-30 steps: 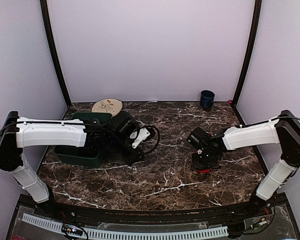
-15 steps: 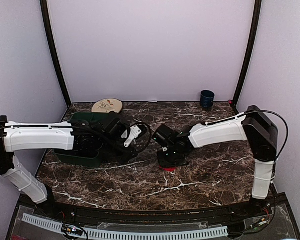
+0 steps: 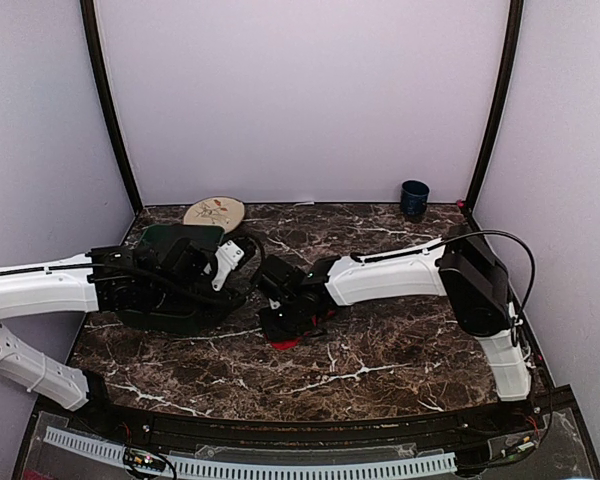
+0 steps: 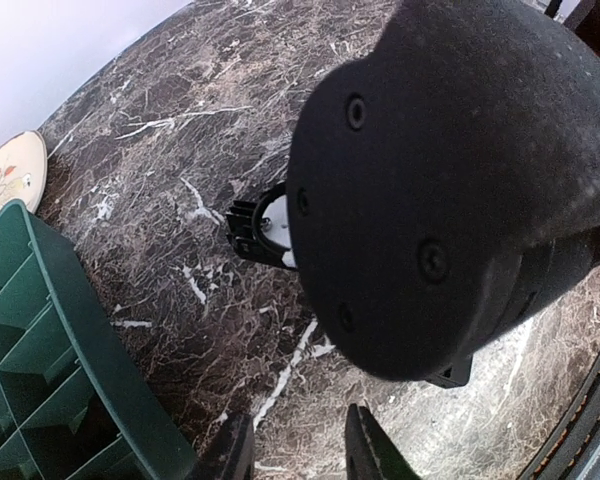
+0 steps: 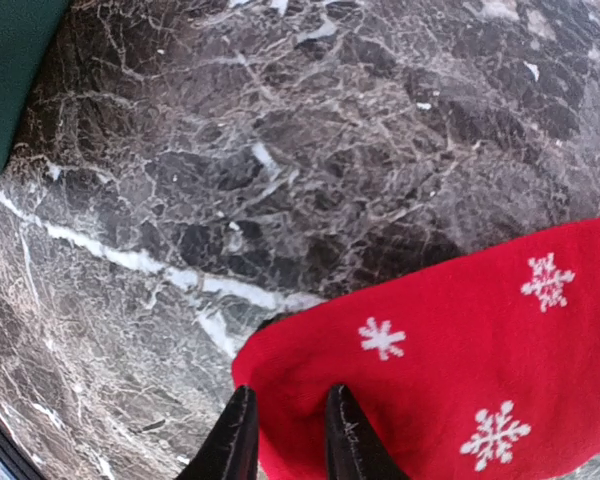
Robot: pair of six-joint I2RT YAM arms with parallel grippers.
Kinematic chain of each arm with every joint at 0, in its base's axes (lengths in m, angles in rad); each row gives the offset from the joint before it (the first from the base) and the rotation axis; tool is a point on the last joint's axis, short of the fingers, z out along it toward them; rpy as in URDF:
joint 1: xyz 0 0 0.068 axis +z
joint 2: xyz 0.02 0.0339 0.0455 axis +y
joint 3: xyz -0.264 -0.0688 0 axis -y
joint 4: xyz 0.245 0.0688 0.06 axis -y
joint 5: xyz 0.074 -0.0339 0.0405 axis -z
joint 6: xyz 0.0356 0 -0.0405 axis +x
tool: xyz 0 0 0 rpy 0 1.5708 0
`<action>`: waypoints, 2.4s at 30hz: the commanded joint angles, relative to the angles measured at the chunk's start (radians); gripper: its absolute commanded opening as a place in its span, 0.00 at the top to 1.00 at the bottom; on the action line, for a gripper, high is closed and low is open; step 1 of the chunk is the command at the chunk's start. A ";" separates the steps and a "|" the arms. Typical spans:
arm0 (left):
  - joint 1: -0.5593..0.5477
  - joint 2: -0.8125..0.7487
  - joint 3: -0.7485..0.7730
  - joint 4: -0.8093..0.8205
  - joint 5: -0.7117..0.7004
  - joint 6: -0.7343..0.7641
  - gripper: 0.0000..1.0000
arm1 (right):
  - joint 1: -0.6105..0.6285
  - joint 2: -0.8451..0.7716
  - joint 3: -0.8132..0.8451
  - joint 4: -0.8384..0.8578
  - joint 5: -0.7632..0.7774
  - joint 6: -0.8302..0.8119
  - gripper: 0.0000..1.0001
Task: Roll the socks
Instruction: Move the sock to the center of the board, then pick up the sock from the center of the board.
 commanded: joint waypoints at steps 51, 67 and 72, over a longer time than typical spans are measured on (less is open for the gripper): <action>0.025 -0.224 -0.197 0.138 -0.112 -0.160 0.59 | 0.102 -0.068 -0.140 0.086 0.223 -0.427 0.52; 0.030 -0.216 -0.211 0.169 -0.107 -0.137 0.59 | 0.100 -0.043 -0.158 0.046 0.188 -0.436 0.88; 0.032 -0.216 -0.227 0.197 -0.068 -0.097 0.59 | 0.094 -0.077 -0.186 0.072 0.121 -0.430 0.91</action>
